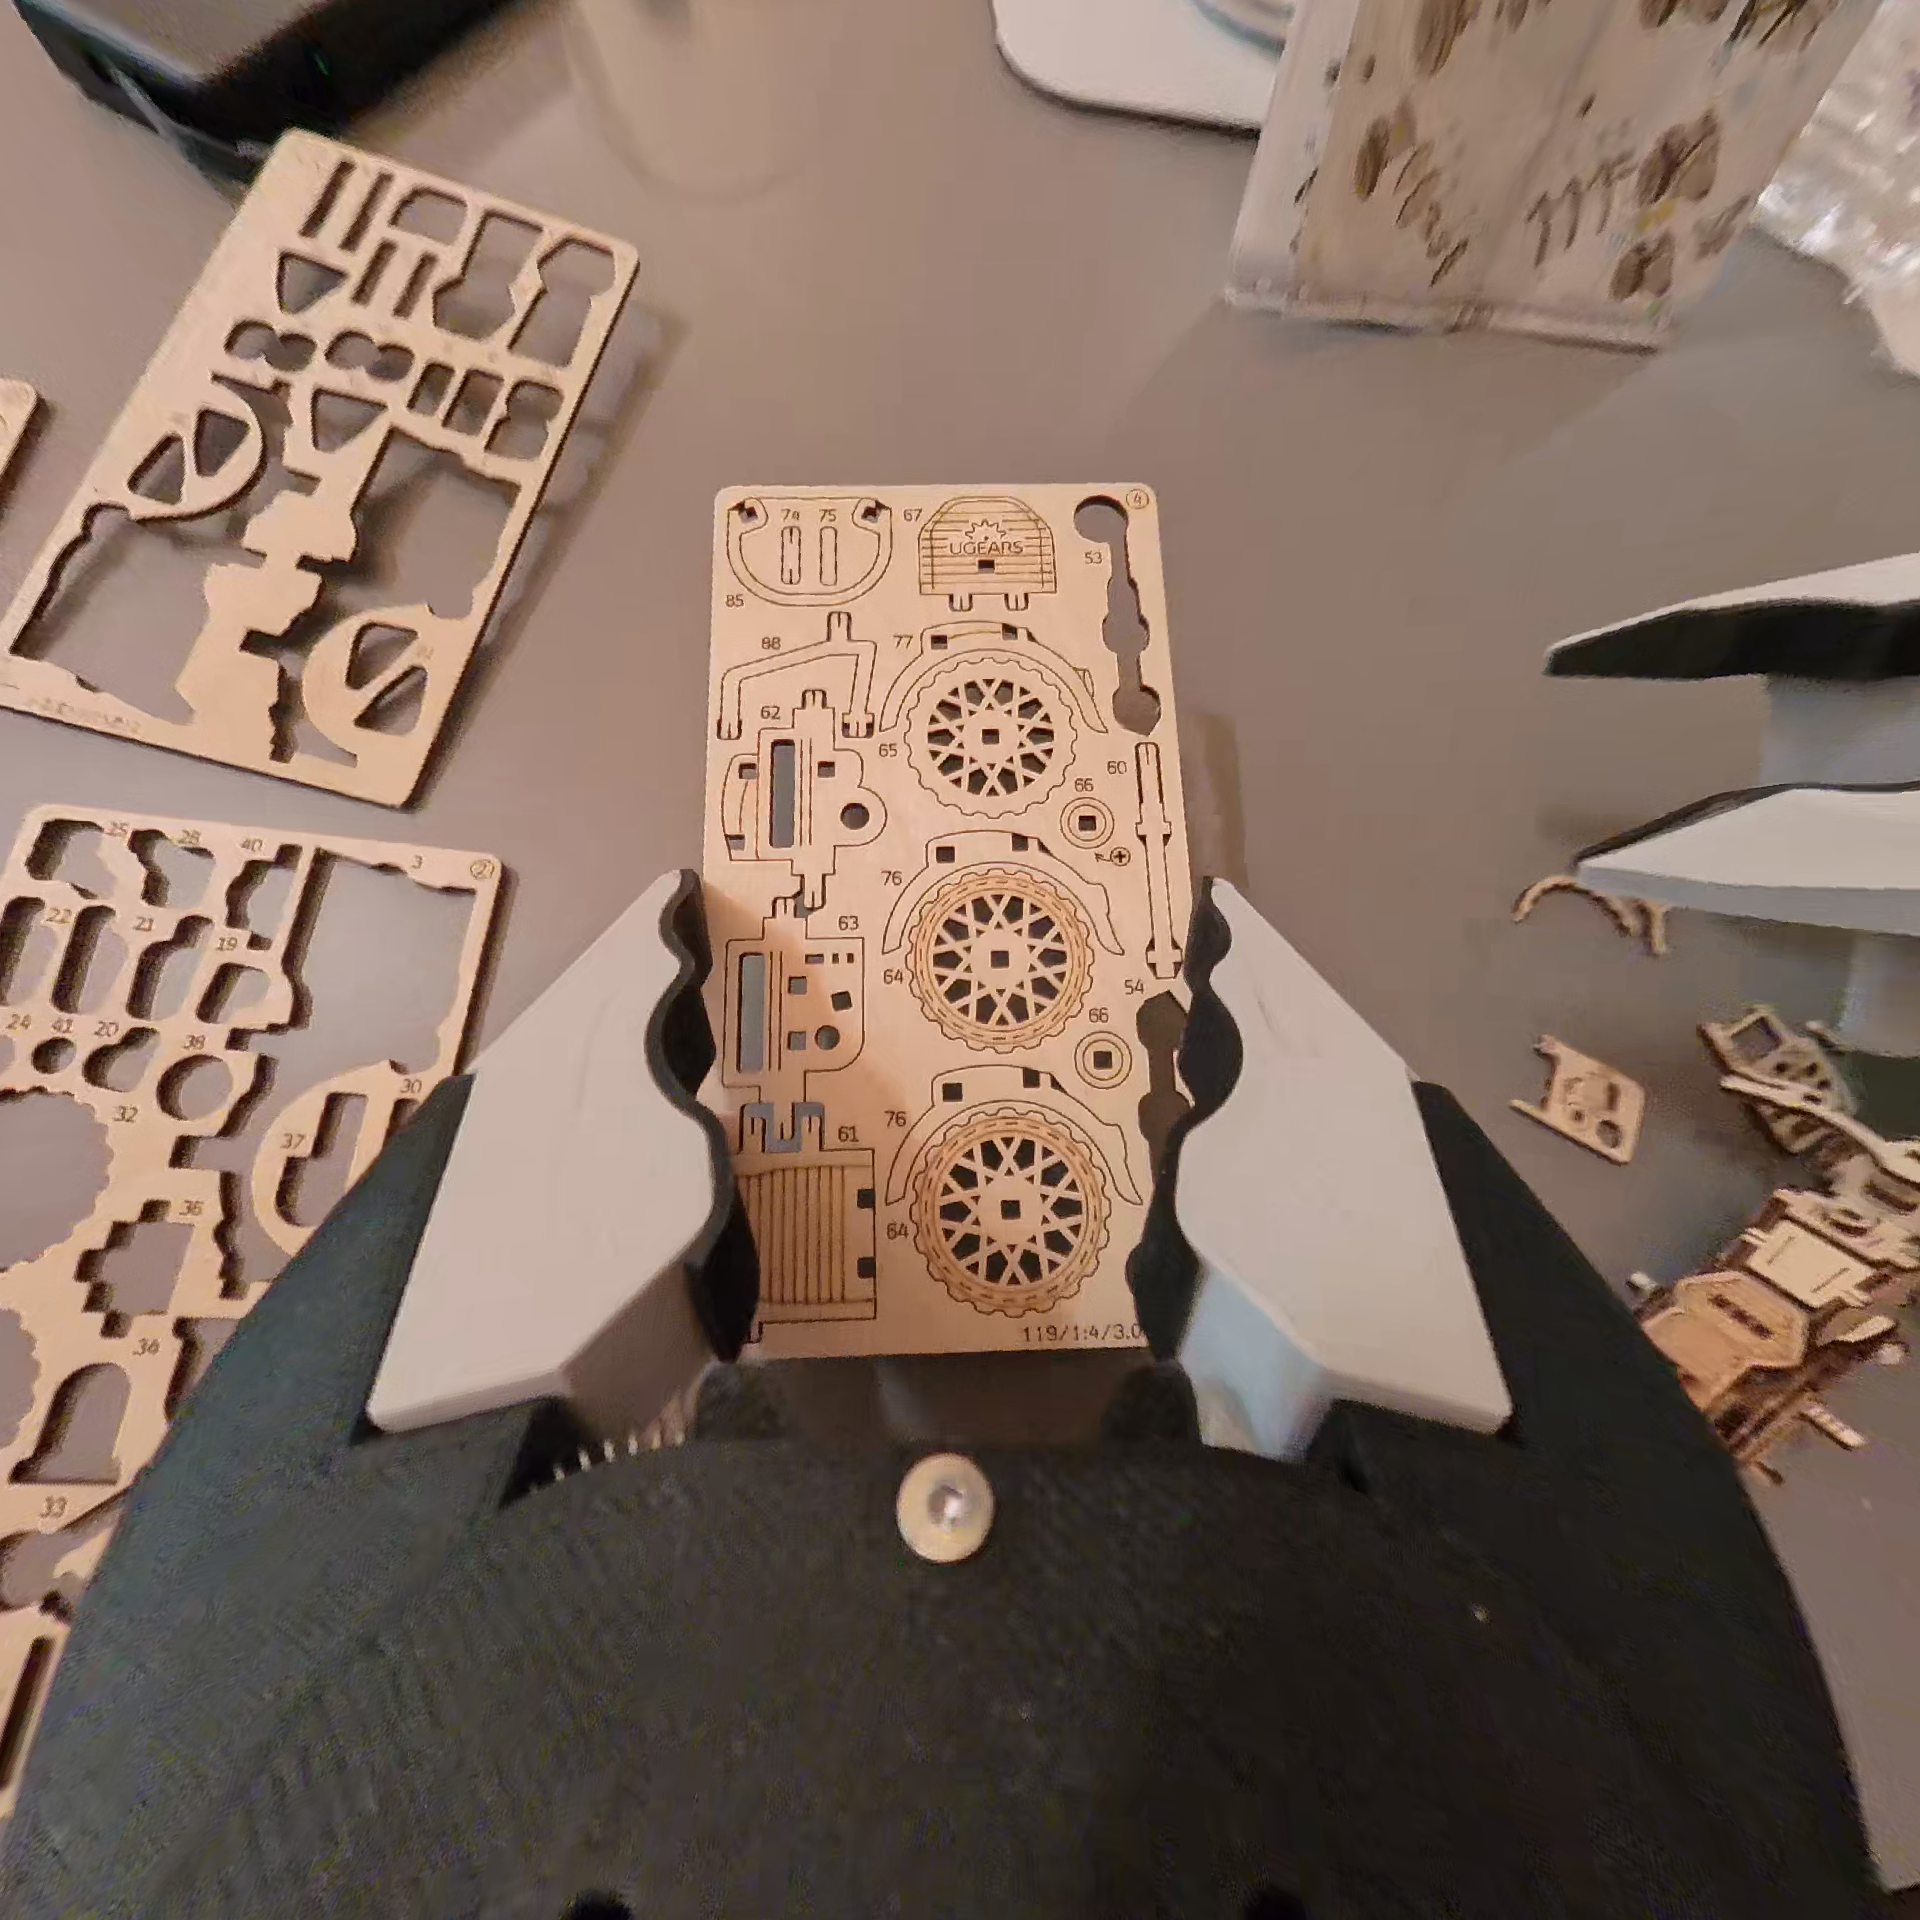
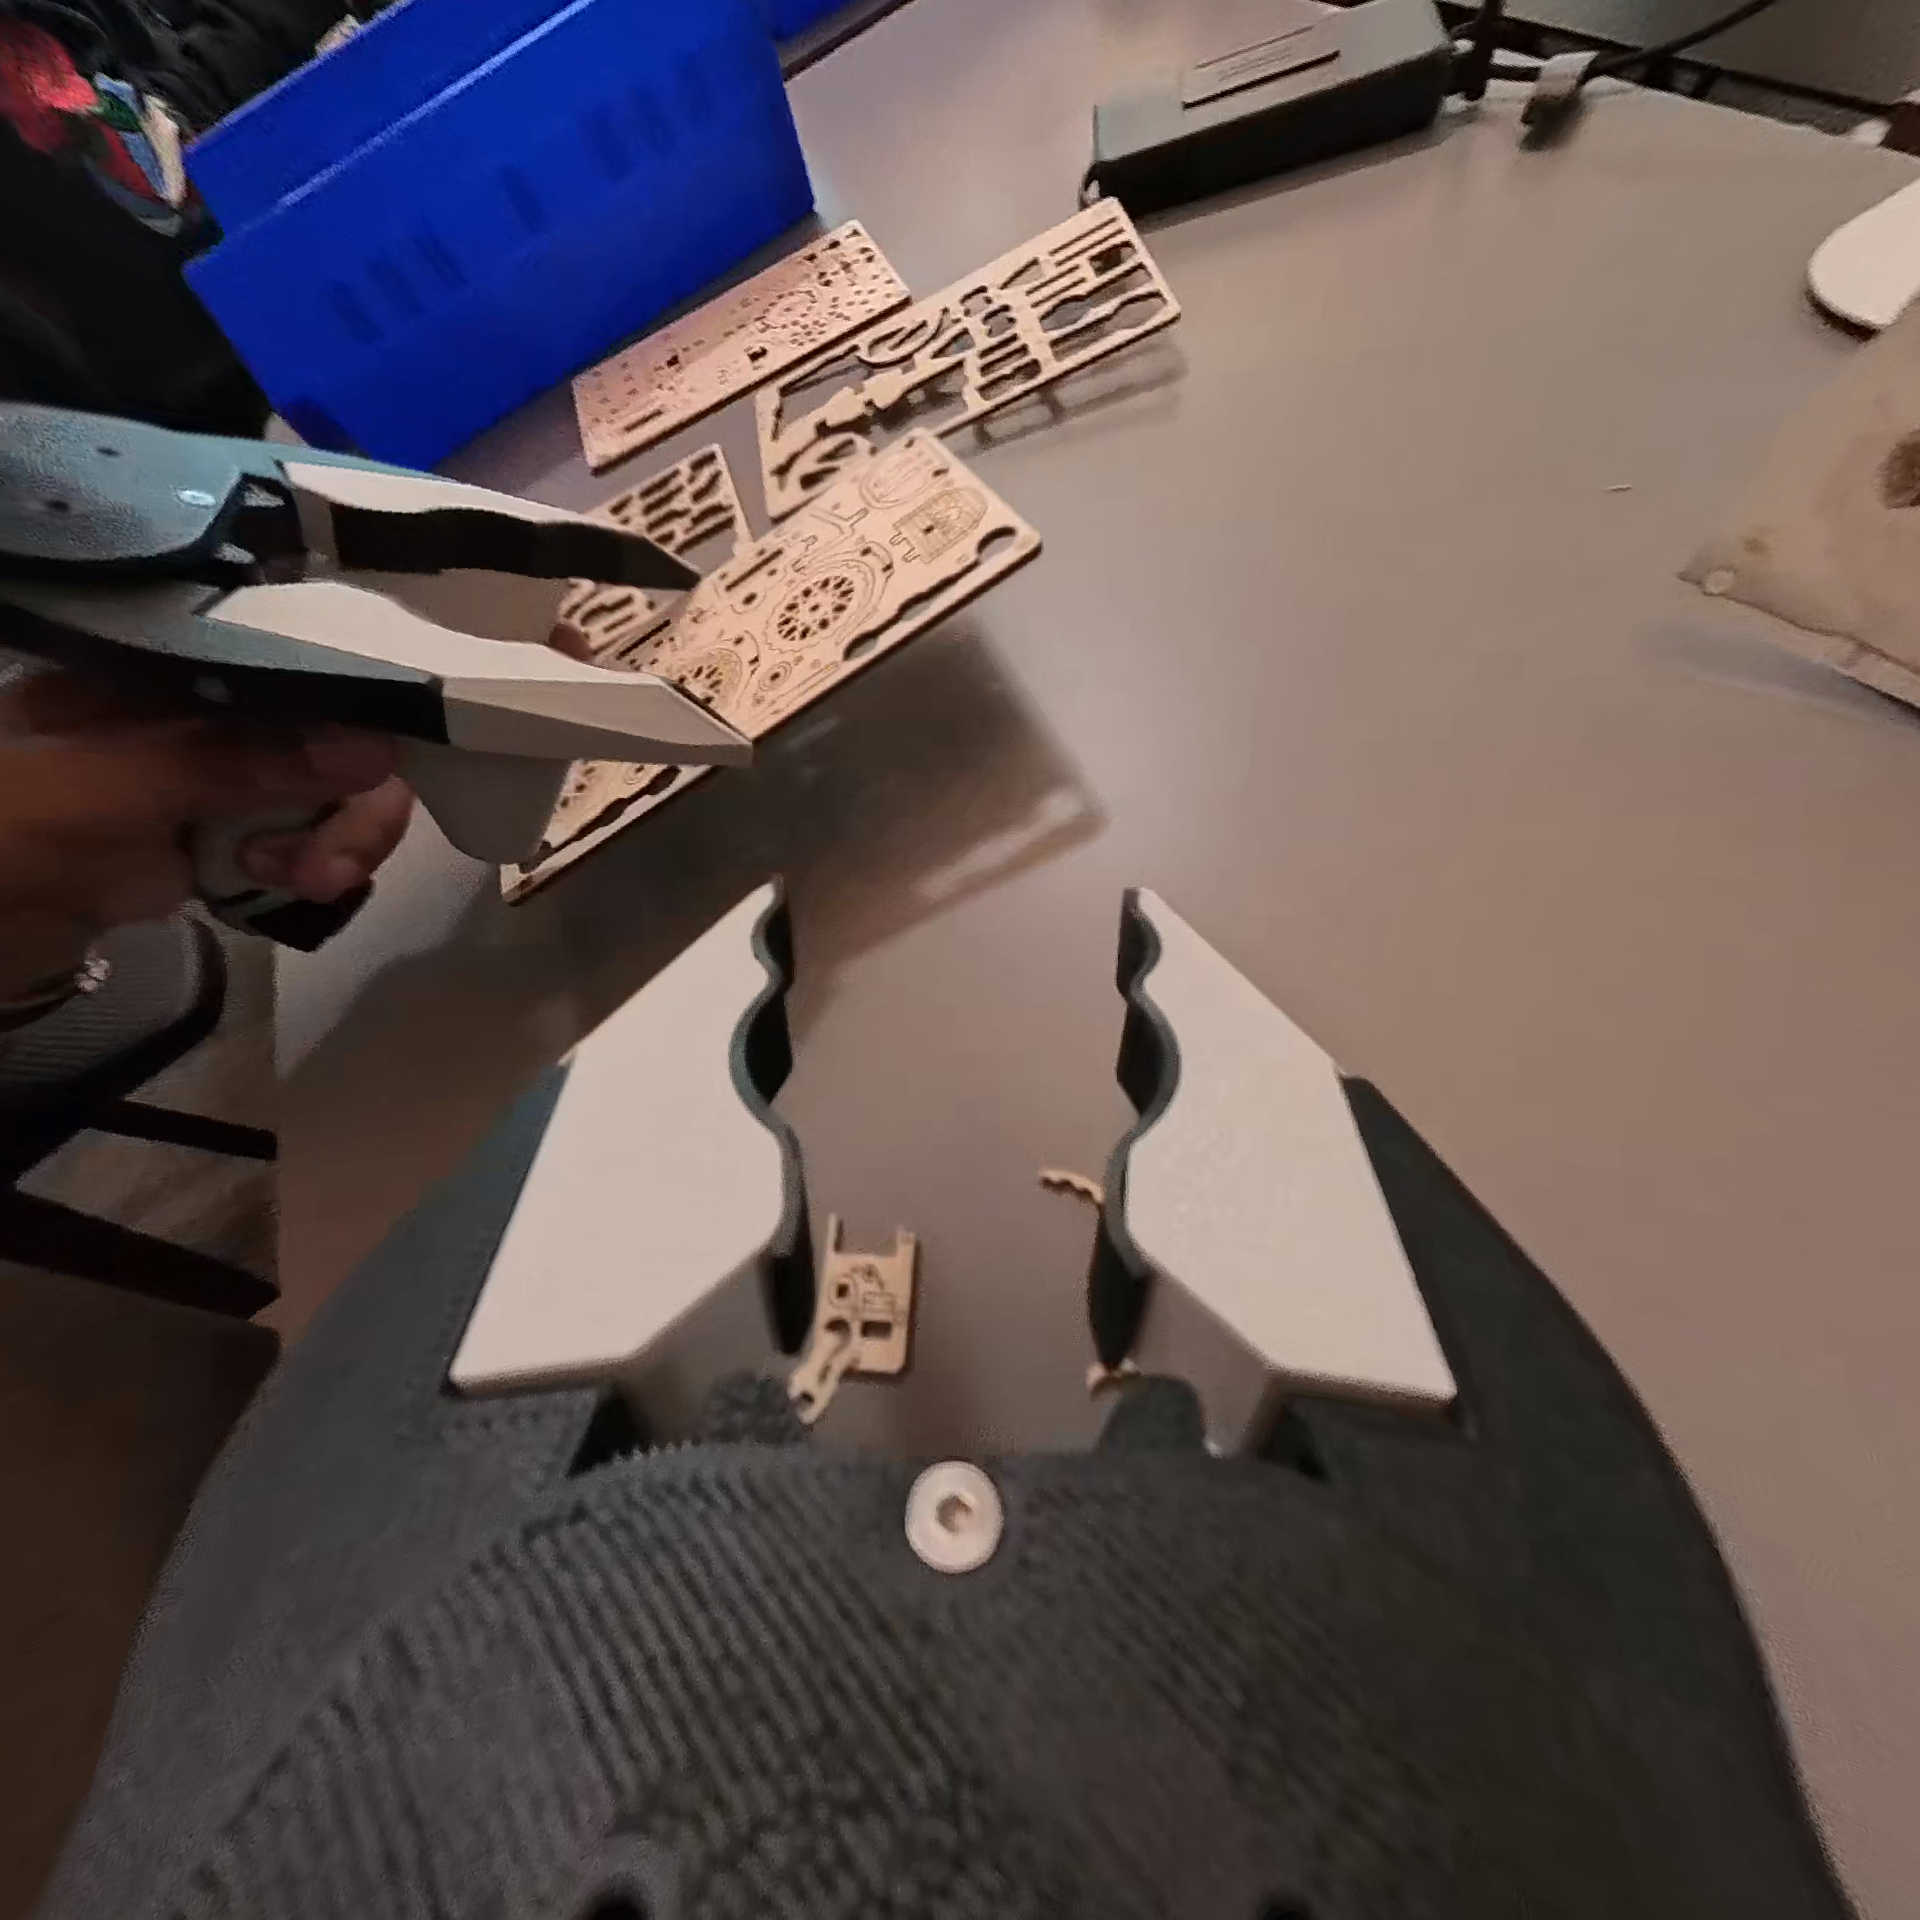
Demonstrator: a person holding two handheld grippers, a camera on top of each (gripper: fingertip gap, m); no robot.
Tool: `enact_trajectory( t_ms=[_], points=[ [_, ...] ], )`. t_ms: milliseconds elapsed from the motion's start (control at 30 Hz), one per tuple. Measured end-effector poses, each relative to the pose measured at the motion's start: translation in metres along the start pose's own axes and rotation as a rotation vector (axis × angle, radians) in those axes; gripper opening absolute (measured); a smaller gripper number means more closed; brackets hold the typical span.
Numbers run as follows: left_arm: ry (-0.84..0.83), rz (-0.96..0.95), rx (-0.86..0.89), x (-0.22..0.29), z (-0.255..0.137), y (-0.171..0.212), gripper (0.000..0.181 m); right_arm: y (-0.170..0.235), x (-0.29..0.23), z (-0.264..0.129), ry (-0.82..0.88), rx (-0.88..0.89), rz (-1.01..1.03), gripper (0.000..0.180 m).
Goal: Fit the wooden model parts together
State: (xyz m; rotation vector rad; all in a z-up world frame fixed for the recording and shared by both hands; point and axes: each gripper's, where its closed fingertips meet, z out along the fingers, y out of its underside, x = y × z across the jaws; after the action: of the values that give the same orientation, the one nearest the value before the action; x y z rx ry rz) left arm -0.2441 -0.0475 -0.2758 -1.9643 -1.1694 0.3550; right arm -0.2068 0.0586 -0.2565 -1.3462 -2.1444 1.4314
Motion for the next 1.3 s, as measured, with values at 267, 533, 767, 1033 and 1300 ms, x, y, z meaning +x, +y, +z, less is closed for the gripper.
enact_trajectory(
  t_ms=[267,533,767,1033,1300],
  points=[
    [0.103,0.010,0.201,0.035,-0.020,-0.031,0.092,-0.033,-0.032,0.011,-0.298,0.109,0.255,0.073],
    [0.228,0.050,0.231,0.082,-0.019,-0.023,0.092,-0.032,-0.060,0.006,-0.511,0.089,0.409,0.053],
    [0.244,0.093,0.259,0.093,-0.019,-0.031,0.093,-0.044,-0.051,-0.002,-0.458,0.111,0.339,0.031],
    [0.367,0.123,0.342,0.110,-0.017,-0.063,0.087,-0.055,-0.016,-0.016,-0.415,0.186,0.405,0.002],
    [0.619,-0.081,0.352,0.110,0.017,-0.093,0.077,-0.074,0.033,-0.033,-0.345,0.303,0.359,0.002]
  ],
)
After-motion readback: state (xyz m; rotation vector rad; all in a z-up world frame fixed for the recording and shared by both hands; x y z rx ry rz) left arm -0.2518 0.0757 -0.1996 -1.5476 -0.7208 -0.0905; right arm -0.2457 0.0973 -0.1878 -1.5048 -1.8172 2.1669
